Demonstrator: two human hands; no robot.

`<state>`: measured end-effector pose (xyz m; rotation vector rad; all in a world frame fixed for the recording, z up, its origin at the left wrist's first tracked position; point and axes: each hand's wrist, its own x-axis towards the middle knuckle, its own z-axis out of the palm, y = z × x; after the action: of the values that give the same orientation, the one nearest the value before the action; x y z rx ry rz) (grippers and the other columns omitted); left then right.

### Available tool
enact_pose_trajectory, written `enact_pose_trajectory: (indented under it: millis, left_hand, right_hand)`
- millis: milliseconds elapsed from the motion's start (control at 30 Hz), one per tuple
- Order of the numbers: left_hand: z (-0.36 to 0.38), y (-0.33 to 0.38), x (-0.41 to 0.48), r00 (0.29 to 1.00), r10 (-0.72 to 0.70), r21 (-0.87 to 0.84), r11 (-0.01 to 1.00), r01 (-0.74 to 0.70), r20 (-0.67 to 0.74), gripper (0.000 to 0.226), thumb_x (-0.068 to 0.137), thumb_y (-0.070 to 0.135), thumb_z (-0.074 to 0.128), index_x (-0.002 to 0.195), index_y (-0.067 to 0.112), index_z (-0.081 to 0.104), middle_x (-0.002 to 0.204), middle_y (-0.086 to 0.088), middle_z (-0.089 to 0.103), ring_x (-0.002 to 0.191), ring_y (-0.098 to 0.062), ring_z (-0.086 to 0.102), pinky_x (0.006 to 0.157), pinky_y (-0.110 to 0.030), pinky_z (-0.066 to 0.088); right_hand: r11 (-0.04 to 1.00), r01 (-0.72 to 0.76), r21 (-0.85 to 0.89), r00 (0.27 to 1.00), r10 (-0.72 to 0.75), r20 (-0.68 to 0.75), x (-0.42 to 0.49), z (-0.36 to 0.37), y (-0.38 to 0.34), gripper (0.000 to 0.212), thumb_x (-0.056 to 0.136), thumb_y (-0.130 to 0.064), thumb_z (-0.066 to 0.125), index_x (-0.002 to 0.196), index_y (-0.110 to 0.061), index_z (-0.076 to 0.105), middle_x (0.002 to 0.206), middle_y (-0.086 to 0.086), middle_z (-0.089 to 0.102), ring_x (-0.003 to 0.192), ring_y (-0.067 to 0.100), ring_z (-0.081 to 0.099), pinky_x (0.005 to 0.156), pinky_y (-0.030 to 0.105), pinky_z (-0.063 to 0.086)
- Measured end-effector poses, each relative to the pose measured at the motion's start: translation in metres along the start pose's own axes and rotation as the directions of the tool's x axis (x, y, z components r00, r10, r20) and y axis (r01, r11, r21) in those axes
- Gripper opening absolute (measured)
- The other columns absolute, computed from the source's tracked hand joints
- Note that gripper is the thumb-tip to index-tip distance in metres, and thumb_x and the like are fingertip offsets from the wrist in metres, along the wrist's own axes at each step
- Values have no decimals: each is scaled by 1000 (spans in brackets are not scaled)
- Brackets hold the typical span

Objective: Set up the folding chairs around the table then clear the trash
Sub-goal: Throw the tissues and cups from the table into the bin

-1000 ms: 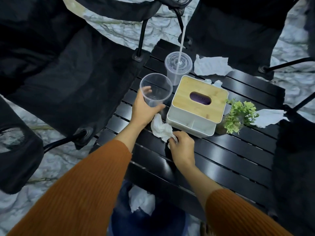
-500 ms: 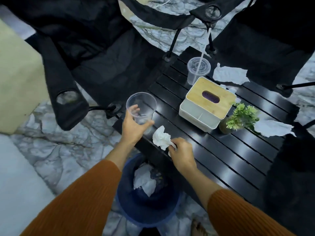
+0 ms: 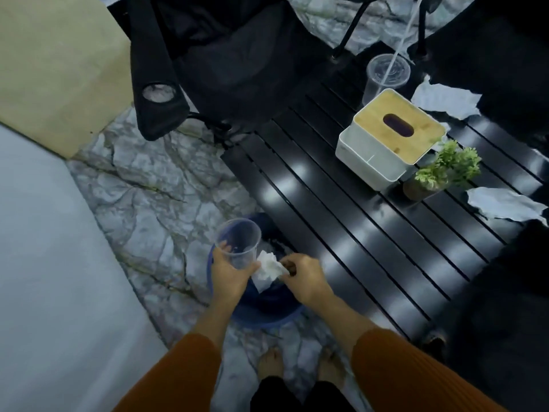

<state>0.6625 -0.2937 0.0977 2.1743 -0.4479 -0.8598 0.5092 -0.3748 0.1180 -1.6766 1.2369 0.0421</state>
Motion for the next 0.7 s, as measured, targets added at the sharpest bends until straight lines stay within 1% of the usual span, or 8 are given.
enact_pose_trajectory:
  millis: [67, 100, 167, 267, 400, 567, 633, 700]
  left_hand:
    - [2, -8, -4, 996, -71, 69, 995, 68, 50, 104, 62, 9, 90, 145, 3, 28, 146, -16, 43, 132, -33, 45, 106, -46, 43]
    - [2, -9, -6, 989, -124, 86, 989, 117, 78, 111, 63, 6, 89, 150, 4, 20, 152, -16, 36, 136, -34, 40, 109, -48, 39]
    - [2, -7, -9, 976, -192, 122, 976, 180, 100, 117, 65, 2, 87, 153, 5, 10, 157, -16, 27, 141, -34, 34, 113, -49, 35]
    - [4, 11, -12, 981, -181, 168, 972, 167, 73, 107, 72, 3, 82, 153, 5, 13, 156, -15, 29, 141, -33, 33, 115, -44, 33]
    - [28, 64, -18, 1000, -7, 154, 988, 7, -1, 76, 83, 4, 71, 147, 4, 30, 149, -16, 40, 136, -31, 40, 112, -40, 36]
    - [89, 157, -36, 967, 255, 92, 963, -254, -5, 60, 86, 13, 68, 139, 17, 41, 142, -4, 46, 130, -19, 43, 108, -32, 38]
    - [119, 194, -44, 946, 323, 48, 945, -323, 20, 54, 87, 18, 67, 137, 22, 44, 140, 1, 47, 125, -11, 45, 101, -25, 38]
    - [149, 229, -51, 907, 419, 8, 907, -420, 45, 49, 86, 18, 68, 131, 23, 49, 134, 4, 52, 120, -10, 48, 99, -27, 41]
  right_hand:
    - [1000, -10, 28, 1000, 9, 30, -3, 2, 10, 30, 82, -9, 70, 111, -13, 66, 105, 4, 66, 91, 19, 63, 85, 31, 56]
    - [999, -15, 38, 1000, 14, 28, -5, 0, 14, 33, 82, -9, 70, 114, -14, 65, 107, 3, 64, 91, 17, 61, 85, 29, 55]
    - [999, -23, 49, 1000, 22, 11, -10, -8, 21, 33, 85, -9, 68, 117, -14, 64, 105, 0, 60, 86, 11, 56, 78, 20, 52]
    - [998, -19, 61, 998, 22, -51, -17, -34, 26, 30, 86, -11, 67, 116, -14, 64, 100, -6, 56, 80, 5, 54, 68, 9, 47]
    - [995, 5, 99, 981, 14, -191, -23, -90, 24, 26, 88, -13, 66, 114, -13, 65, 100, -1, 60, 87, 14, 58, 83, 27, 55]
    - [987, -5, 162, 919, 68, -389, -35, -174, 34, 16, 89, -17, 65, 104, -14, 67, 87, -3, 63, 78, 15, 60, 73, 27, 54]
    - [985, -6, 170, 875, 88, -476, -41, -207, 44, 13, 89, -19, 64, 101, -16, 68, 88, -2, 66, 78, 14, 60, 71, 27, 51]
    - [985, -15, 172, 818, 111, -564, -47, -237, 56, 11, 89, -18, 62, 98, -15, 68, 92, 1, 69, 81, 17, 62, 73, 29, 50]
